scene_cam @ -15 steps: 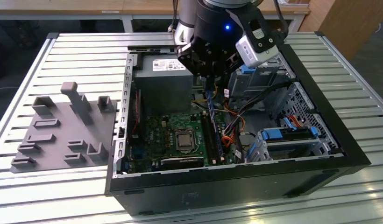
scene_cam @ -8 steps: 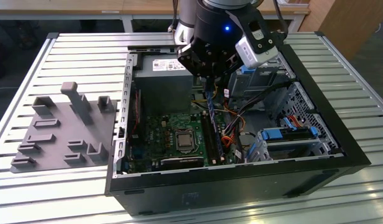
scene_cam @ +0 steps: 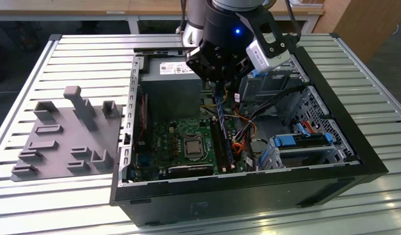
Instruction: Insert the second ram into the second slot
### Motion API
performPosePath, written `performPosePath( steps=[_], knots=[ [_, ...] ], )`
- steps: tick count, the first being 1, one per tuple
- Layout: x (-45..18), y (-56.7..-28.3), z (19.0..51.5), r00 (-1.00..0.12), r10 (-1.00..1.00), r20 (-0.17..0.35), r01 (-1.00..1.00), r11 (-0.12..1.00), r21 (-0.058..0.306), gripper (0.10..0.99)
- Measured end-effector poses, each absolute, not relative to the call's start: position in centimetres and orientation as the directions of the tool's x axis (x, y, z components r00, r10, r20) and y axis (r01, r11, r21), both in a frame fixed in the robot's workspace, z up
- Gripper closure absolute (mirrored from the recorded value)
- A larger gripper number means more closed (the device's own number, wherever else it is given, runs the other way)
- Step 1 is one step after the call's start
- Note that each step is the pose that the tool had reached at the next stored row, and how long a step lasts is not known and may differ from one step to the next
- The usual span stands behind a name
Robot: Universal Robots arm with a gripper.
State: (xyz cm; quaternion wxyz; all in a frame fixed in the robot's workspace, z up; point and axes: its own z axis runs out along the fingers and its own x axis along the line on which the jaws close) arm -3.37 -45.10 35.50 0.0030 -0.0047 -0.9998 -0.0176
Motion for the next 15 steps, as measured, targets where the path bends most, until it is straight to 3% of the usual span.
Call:
performPosePath(
  steps=[15],
  knots=[
    [-3.37,-45.11,34.89,-1.000,0.009,0.006,0.010,0.999,0.035,0.973]
  ],
)
